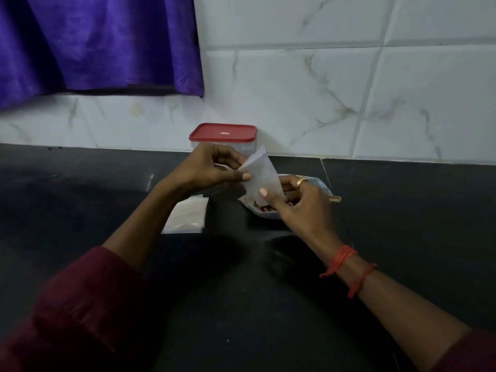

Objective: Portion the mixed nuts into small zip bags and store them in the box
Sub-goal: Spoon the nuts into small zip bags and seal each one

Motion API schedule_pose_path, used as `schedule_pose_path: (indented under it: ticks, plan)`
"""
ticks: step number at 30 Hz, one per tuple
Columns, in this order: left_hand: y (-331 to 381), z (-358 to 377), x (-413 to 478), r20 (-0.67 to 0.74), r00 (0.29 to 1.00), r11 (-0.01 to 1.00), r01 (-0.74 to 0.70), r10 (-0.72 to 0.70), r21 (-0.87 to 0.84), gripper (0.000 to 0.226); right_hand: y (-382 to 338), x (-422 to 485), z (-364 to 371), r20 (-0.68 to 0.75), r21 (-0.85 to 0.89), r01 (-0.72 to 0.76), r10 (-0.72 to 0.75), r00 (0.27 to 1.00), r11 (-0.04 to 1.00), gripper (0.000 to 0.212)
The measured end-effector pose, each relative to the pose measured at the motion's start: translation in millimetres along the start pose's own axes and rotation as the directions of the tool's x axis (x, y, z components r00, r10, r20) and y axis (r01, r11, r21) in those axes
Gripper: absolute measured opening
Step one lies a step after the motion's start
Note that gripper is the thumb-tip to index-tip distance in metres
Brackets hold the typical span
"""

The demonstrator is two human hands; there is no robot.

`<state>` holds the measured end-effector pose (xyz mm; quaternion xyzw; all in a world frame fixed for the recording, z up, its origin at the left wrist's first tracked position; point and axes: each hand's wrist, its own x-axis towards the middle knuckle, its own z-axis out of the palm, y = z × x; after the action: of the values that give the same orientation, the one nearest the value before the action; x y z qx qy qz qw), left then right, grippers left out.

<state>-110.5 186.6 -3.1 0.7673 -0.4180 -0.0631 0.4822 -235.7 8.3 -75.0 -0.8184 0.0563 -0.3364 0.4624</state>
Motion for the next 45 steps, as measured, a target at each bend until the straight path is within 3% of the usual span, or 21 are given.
schedule_pose_path:
  ticks: [2, 5, 7, 13, 16, 18, 21, 24, 28, 32, 37, 40, 45]
  plan:
    - [0, 7, 0, 0.026, 0.999, 0.997, 0.026, -0.024, -0.070, 0.037, 4, 3, -4, -0.030, 0.078, -0.050, 0.052, 0.998, 0.996, 0.022]
    - [1, 14, -2, 0.083, 0.994, 0.986, 0.085, -0.074, -0.143, 0.038, 11, 8, -11, -0.046, 0.085, -0.068, 0.072, 0.996, 0.994, 0.018]
    - [1, 16, -1, 0.101, 0.992, 0.984, 0.086, -0.070, -0.154, 0.026, 14, 10, -15, -0.075, 0.054, -0.070, 0.074, 0.994, 0.996, 0.016]
    - [5, 21, -4, 0.177, 0.978, 0.977, 0.139, -0.110, -0.162, 0.017, 13, 9, -21, -0.159, -0.015, -0.070, 0.067, 0.985, 0.997, 0.031]
    - [10, 30, -4, 0.143, 0.978, 0.960, 0.181, -0.152, -0.214, 0.015, 13, 9, -23, -0.280, -0.138, 0.066, -0.103, 0.954, 0.988, 0.047]
    - [15, 42, -3, 0.108, 0.977, 0.939, 0.209, -0.186, -0.274, 0.018, 9, 8, -22, -0.360, -0.174, 0.144, -0.199, 0.911, 0.974, 0.043]
    - [25, 64, -1, 0.019, 0.975, 0.907, 0.214, -0.222, -0.362, 0.027, -1, 6, -20, -0.402, -0.167, 0.176, -0.230, 0.886, 0.970, 0.032]
    - [28, 78, 0, -0.031, 0.966, 0.875, 0.219, -0.256, -0.431, 0.027, -4, 5, -20, -0.377, -0.256, 0.179, -0.269, 0.886, 0.950, 0.026]
    - [25, 85, -3, 0.002, 0.946, 0.803, 0.275, -0.323, -0.529, 0.026, 3, 7, -25, -0.305, -0.405, 0.136, -0.274, 0.912, 0.904, 0.017]
    - [20, 87, -7, -0.006, 0.918, 0.733, 0.313, -0.397, -0.603, 0.023, -3, 3, -26, -0.219, -0.155, 0.095, -0.128, 0.967, 0.983, 0.014]
    - [16, 82, -6, 0.047, 0.886, 0.660, 0.379, -0.462, -0.649, 0.034, -9, -1, -27, -0.061, -0.090, 0.076, -0.082, 0.995, 0.993, 0.021]
    - [14, 79, -8, 0.116, 0.893, 0.673, 0.408, -0.434, -0.617, 0.036, -10, 3, -32, -0.006, 0.038, -0.016, 0.016, 1.000, 0.999, 0.017]
    - [18, 84, -8, 0.011, 0.926, 0.800, 0.333, -0.379, -0.498, 0.036, -11, 2, -30, -0.072, 0.041, -0.086, 0.088, 0.993, 0.995, 0.006]
